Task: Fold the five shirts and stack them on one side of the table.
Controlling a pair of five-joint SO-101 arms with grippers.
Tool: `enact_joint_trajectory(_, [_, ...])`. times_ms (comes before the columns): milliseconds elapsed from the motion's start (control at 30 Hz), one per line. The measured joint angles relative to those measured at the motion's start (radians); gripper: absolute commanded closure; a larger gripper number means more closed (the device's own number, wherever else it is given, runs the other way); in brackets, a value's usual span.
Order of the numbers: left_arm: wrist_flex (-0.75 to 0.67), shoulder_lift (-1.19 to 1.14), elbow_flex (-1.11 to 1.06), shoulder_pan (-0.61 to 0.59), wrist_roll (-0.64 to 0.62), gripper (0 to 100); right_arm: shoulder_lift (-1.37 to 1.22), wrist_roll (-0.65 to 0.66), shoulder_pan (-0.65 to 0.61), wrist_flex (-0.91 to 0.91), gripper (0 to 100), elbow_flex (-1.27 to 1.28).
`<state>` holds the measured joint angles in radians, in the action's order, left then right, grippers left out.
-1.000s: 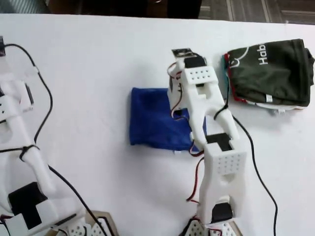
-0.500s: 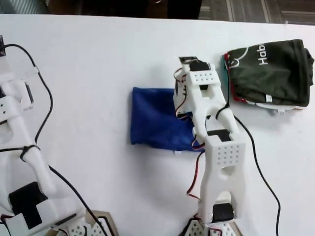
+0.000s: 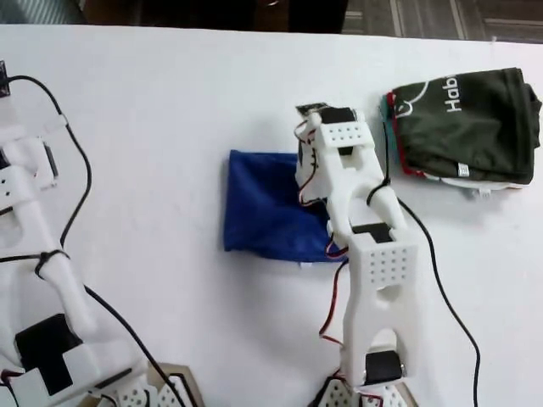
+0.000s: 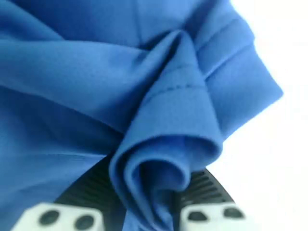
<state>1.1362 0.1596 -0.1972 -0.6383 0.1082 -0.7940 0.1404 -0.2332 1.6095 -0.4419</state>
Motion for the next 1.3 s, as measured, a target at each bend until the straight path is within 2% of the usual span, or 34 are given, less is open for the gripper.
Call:
enact_joint_trajectory(133, [0.000,0.000,0.000,-0.012,0.000,97,-0.009,0.020,0.000,0.037,97.8,-0.054])
enact_joint_trajectory(300, [0.000,0.000,0.000,-0.014,0.000,97,0.015,0.137,0.021,0.120,97.9,-0.167])
enact_joint_trajectory(467, [0.000,0.000,-0.005,-0.011,0.000,97,0.199,0.261,0.083,0.135,97.9,-0.259])
enact_joint_trajectory(800, [0.000,0.000,-0.006,-0.037,0.000,97,0.499,0.425,0.187,0.137,97.9,-0.331])
enact_joint_trajectory(1033, [0.000,0.000,-0.006,-0.035,0.000,97,0.514,0.517,0.308,0.137,97.9,-0.548])
enact_joint_trajectory(1300, [0.000,0.000,-0.006,-0.035,0.000,97,0.482,0.540,0.451,0.049,97.9,-0.577])
